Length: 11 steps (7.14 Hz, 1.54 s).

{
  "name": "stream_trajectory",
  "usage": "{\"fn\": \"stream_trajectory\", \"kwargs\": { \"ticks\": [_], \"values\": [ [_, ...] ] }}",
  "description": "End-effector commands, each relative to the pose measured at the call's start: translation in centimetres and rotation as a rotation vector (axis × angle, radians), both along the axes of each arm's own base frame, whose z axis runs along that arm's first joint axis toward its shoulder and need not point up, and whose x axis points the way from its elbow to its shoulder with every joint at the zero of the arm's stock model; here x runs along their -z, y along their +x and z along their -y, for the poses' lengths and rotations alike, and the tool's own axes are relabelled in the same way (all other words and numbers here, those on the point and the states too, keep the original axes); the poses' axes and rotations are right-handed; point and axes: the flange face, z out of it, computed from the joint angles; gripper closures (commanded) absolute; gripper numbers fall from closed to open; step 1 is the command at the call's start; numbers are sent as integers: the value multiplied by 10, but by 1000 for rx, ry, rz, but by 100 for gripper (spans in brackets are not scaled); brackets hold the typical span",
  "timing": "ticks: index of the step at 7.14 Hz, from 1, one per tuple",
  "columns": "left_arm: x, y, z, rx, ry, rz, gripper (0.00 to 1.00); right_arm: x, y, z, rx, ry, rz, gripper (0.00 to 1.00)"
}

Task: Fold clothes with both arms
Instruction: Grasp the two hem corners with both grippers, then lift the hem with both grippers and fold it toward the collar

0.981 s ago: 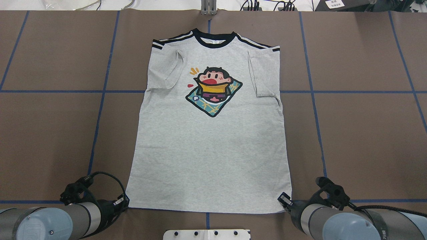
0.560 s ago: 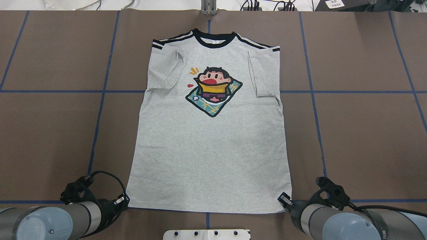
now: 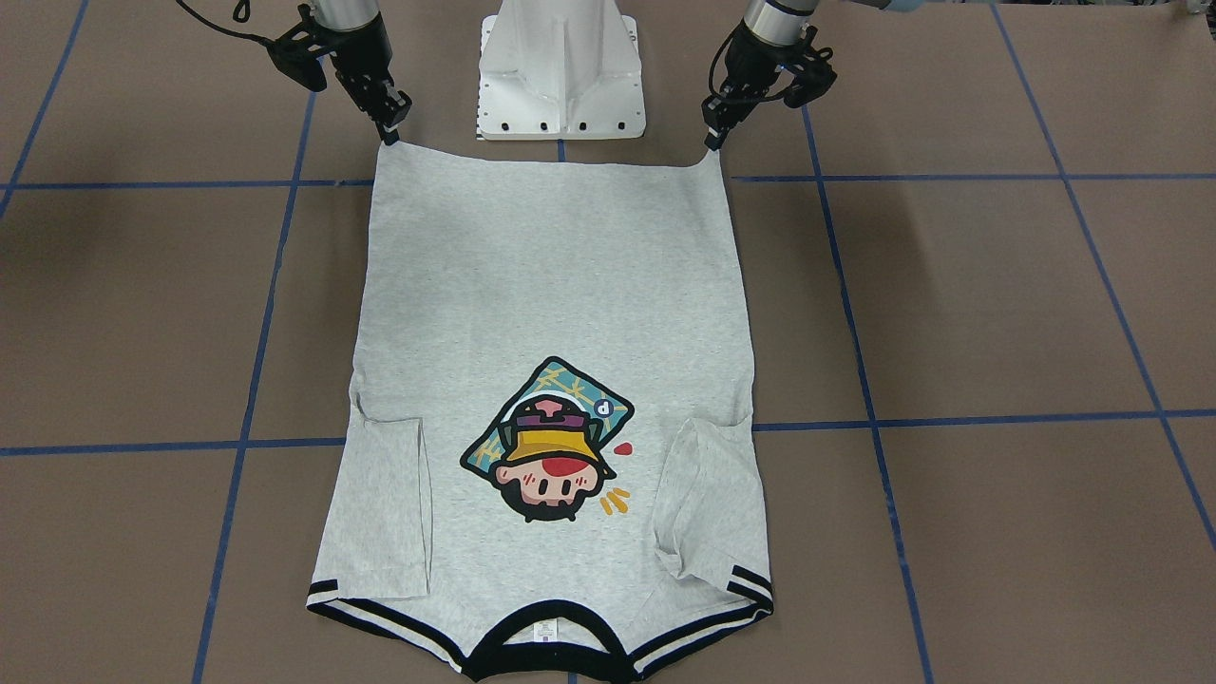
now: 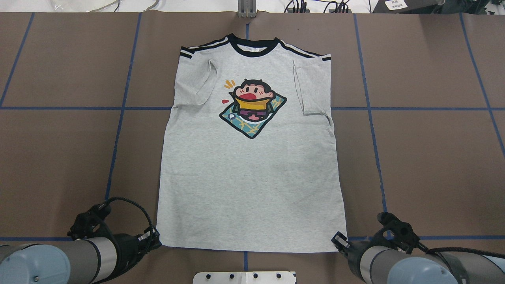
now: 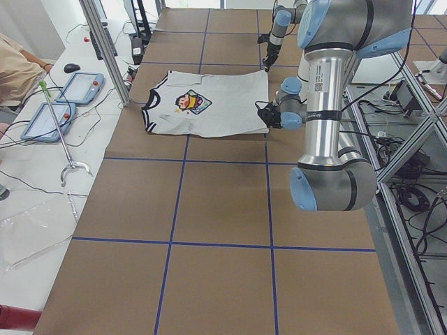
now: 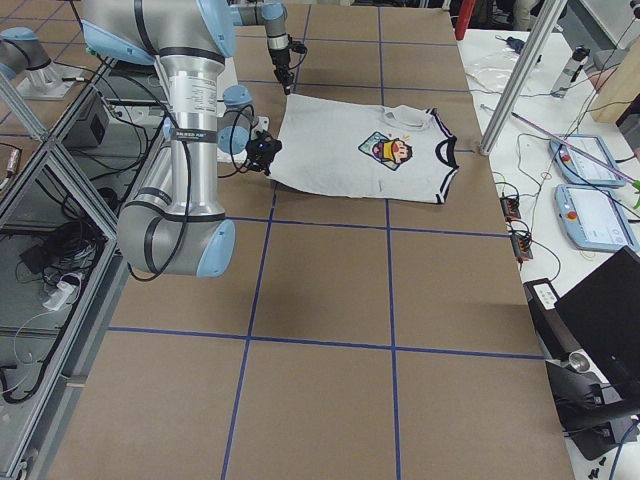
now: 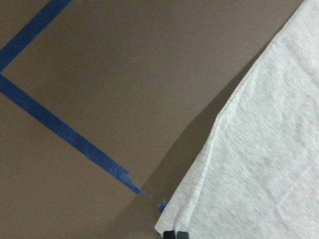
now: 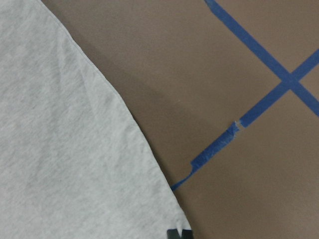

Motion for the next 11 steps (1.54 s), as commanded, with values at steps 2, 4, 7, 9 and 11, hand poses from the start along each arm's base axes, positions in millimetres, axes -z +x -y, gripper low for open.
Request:
{"fn": "stream_trajectory", "kwargs": {
  "ticks": [2, 4, 7, 9, 11],
  "values": [
    [50, -36, -12, -22, -8, -66, 100, 46, 37, -30, 40, -30, 19, 100],
    [81, -76, -11, -18, -10, -141, 100, 73, 71, -10, -6, -32, 67, 100],
    [87, -103, 55, -24, 215, -108, 100, 103, 105, 75, -103, 57, 103, 100],
    [65, -75, 111, -7, 346, -1, 100, 101, 78, 173, -118, 85, 37, 100],
    [78, -45, 232, 105, 447, 93, 100, 71, 70, 250, -95, 161, -99, 100]
  ]
}}
